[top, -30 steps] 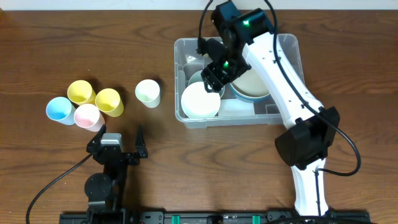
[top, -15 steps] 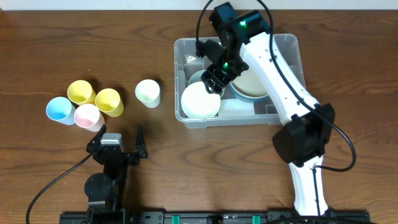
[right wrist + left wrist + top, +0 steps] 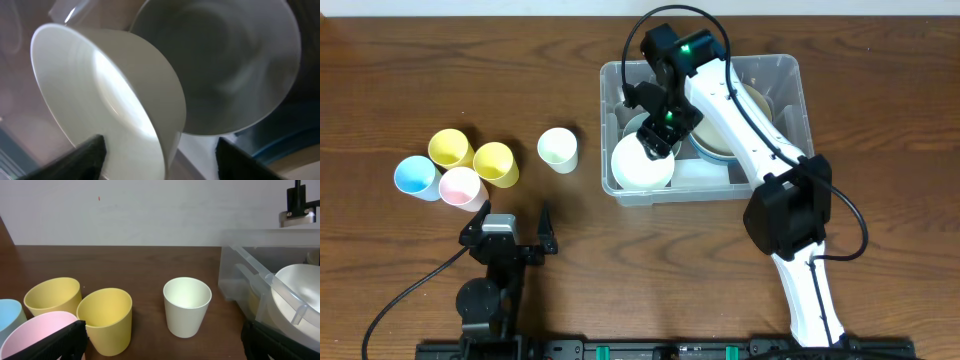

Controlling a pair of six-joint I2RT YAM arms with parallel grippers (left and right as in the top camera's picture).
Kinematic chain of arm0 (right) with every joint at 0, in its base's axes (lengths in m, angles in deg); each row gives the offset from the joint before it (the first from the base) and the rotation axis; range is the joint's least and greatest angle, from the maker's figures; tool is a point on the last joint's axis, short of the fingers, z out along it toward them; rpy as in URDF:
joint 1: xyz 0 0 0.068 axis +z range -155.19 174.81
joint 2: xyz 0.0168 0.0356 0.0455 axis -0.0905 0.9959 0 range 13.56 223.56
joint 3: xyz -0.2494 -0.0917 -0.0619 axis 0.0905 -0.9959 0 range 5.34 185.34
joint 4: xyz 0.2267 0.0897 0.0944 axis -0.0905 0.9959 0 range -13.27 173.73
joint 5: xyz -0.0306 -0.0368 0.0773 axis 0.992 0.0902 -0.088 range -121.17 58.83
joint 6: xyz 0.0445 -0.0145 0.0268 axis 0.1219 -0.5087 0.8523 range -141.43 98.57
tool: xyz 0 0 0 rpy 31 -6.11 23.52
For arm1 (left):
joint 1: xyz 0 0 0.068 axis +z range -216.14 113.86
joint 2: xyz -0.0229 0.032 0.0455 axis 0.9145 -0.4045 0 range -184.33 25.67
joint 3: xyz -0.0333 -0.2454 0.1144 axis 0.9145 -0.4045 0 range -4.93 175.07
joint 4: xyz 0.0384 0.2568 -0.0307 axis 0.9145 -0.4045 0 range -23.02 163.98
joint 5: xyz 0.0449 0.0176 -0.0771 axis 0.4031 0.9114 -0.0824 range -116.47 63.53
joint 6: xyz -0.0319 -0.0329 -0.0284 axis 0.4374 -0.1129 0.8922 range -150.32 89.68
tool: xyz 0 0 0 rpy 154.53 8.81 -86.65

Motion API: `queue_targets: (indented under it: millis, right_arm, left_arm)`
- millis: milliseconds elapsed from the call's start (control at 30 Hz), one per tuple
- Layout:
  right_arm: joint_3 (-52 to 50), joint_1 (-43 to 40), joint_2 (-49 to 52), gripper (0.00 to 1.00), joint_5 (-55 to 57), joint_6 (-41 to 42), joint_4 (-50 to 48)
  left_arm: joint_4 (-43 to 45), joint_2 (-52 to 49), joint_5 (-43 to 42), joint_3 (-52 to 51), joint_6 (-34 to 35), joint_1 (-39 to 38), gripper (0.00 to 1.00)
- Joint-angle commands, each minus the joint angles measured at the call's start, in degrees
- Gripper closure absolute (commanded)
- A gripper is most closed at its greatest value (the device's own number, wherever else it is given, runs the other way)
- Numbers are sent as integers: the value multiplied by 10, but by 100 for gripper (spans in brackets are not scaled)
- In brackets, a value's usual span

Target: Pack container

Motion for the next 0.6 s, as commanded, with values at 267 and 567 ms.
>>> queue_targets:
  millis: [267, 567]
  right_arm:
    - [-2, 3, 4, 74, 28, 21, -8]
    - [-2, 3, 4, 99, 27, 22, -10]
  left_arm:
    - [-19, 3, -9, -10, -8, 3, 2]
    - [-19, 3, -9, -10, -8, 3, 2]
